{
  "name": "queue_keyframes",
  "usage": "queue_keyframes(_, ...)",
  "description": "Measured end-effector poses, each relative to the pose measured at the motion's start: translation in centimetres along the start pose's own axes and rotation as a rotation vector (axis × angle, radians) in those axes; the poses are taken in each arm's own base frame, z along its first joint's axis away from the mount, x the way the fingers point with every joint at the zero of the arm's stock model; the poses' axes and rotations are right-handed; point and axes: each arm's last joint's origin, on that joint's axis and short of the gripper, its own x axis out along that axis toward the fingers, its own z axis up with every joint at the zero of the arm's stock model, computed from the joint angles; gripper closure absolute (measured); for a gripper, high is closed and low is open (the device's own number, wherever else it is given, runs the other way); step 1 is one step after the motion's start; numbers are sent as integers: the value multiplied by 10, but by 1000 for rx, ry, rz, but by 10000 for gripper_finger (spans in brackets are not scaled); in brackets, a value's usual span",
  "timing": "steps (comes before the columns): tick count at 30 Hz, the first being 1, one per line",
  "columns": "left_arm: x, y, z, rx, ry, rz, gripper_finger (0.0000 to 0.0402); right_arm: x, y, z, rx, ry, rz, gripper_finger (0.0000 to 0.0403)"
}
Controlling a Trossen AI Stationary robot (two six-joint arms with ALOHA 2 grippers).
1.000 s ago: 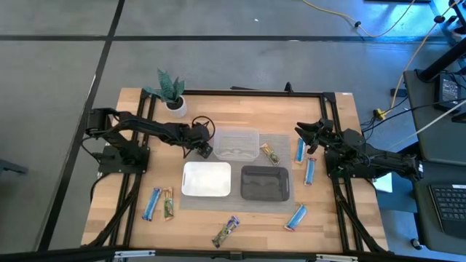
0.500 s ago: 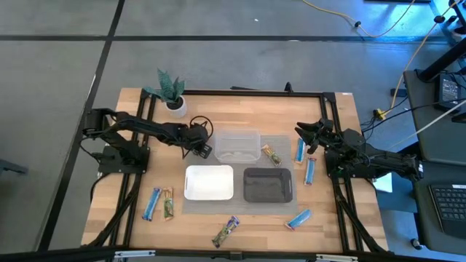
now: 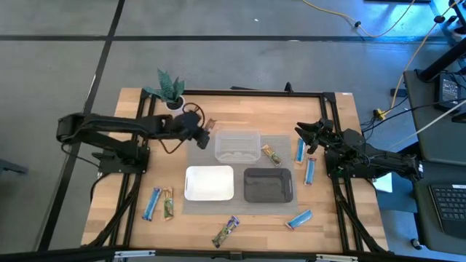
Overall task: Pick and place Granola Bars by type
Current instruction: Put the top left red granola bar into the transparent bin
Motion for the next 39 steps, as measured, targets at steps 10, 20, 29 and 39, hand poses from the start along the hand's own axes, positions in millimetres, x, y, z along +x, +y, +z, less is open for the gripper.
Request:
queue_keyframes(10, -22, -50, 71, 343, -129, -147, 298, 0, 0, 0, 12, 0, 0, 229)
queue_keyframes(20, 54, -78, 66, 510, 153, -175, 298, 0, 0, 0, 70, 0, 1, 229)
queue_keyframes(29, 107, -79, 43, 572, 308, -171, 298, 0, 0, 0, 34, 0, 1, 229)
queue_keyframes(39, 135, -73, 25, 579, 392, -136, 298, 0, 0, 0, 34, 1, 1, 229)
